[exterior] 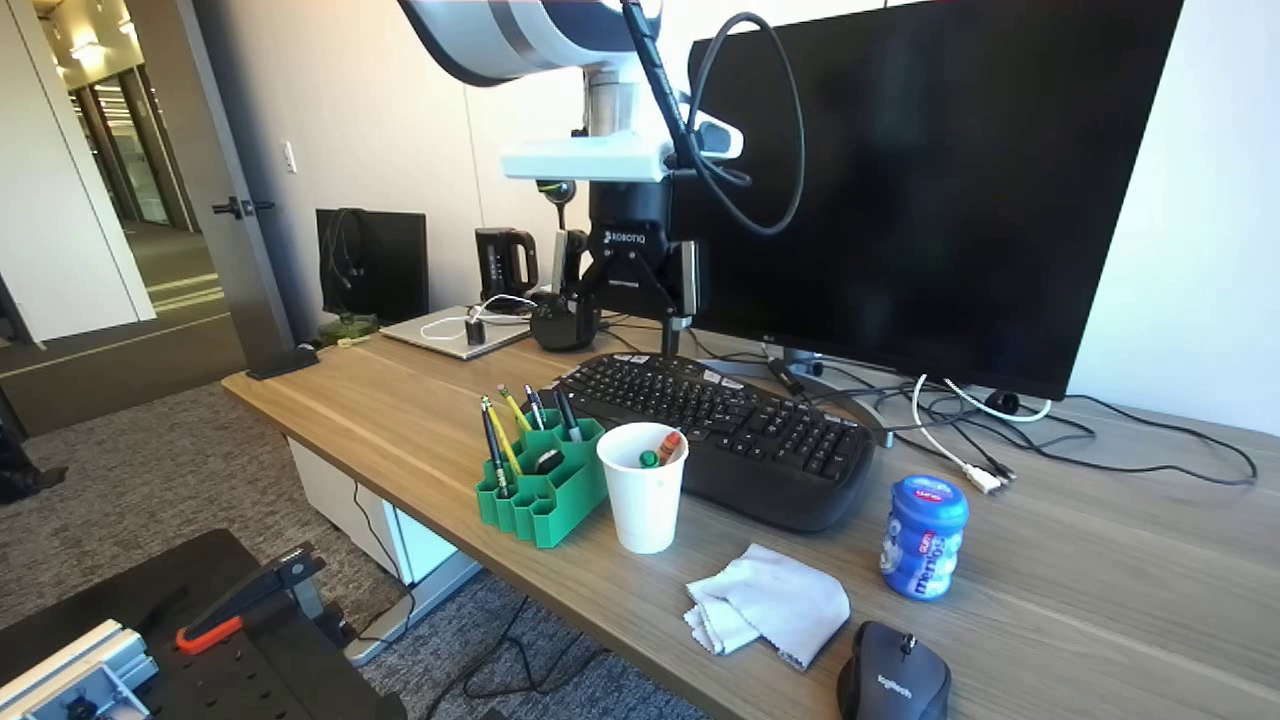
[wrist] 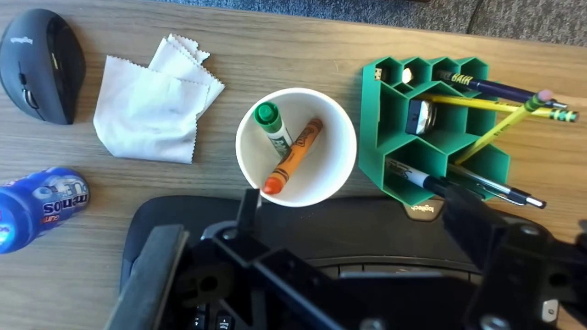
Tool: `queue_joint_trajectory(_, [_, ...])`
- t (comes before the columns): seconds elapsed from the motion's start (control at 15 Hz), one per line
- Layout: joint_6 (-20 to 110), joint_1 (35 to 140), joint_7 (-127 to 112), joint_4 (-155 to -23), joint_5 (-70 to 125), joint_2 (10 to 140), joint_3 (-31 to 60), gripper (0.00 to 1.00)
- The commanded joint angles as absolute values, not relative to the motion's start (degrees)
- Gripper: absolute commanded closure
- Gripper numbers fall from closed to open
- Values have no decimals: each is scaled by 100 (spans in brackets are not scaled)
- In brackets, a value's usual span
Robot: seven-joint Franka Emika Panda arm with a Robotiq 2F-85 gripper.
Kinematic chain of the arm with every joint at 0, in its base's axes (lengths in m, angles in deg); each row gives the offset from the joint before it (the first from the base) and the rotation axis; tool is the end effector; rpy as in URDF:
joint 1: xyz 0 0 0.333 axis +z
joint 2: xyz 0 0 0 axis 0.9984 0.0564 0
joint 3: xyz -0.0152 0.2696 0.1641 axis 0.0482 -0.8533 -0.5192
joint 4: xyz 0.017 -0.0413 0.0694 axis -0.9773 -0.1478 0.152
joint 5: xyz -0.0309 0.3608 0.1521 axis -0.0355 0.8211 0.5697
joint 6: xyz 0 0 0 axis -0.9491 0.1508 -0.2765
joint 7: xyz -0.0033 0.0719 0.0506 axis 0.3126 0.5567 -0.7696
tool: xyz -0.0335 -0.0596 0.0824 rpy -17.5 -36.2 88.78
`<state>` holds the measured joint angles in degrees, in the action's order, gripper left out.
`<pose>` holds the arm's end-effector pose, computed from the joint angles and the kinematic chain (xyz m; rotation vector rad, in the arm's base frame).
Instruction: Move the black marker into the cup
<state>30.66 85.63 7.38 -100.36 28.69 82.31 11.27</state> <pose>0.6305 -0.0244 0.3043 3.1080 0.2586 -0.2012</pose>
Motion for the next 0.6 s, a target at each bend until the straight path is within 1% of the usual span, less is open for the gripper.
queue_joint_trajectory(0.0, [3052,8516,721,-10025,2845,8233,1075,0])
queue_joint_trajectory(0.53, [3167,8560,577,-10026,2778,8276,1104,0])
